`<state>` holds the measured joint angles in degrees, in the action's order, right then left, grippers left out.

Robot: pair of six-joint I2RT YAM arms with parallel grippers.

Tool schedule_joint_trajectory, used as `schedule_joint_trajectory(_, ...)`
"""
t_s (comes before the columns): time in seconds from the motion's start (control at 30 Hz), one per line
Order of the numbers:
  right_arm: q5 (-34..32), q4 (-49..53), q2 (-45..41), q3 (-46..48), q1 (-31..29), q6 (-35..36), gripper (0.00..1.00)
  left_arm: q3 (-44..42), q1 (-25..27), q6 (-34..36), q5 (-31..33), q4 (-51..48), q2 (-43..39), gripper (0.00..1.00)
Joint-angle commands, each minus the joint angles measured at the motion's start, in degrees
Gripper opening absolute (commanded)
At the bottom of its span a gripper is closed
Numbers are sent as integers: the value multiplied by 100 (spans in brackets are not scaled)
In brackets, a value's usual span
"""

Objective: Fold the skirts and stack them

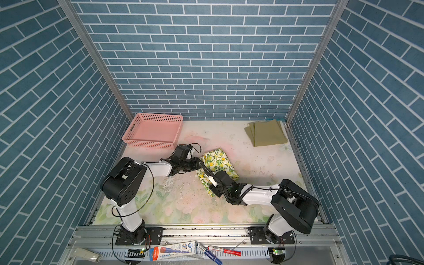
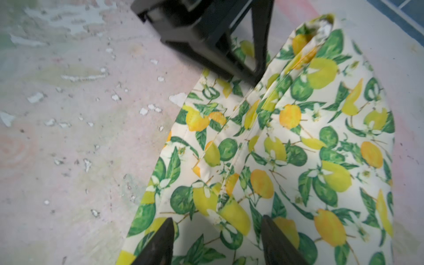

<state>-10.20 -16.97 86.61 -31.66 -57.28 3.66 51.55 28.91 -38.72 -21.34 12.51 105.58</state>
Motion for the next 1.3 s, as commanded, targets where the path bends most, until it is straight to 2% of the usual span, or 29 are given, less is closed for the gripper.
schedule_joint_trajectory(0.0,-427,-78,199,-186,-47,491,59,43,-42,127,62,-337,278,46)
schedule_joint_trajectory(0.2,-828,-364,338,-209,-50,757,58,158,-43,140,79,-359,334,45)
schedule_joint_trajectory(0.5,-801,-605,734,-329,-73,981,58,211,-43,123,70,-355,384,44)
schedule_joint_trajectory(0.7,-1060,-725,1018,-505,-109,1204,57,233,-43,105,18,-320,453,43)
schedule_joint_trajectory(0.77,-1091,-695,1111,-595,-106,1250,53,233,-42,96,8,-320,450,43)
schedule_joint_trajectory(0.97,-1152,-693,1252,-712,-93,1272,13,224,-39,84,-1,-300,454,41)
schedule_joint_trajectory(1.0,-1141,-653,1262,-742,-81,1276,2,224,-36,88,-10,-294,465,41)
schedule_joint_trajectory(1.13,-1108,-555,1080,-743,-81,1183,0,231,-43,71,-5,-271,490,39)
schedule_joint_trajectory(1.27,-972,-579,546,-525,-81,1115,0,224,-41,46,-1,-233,516,35)
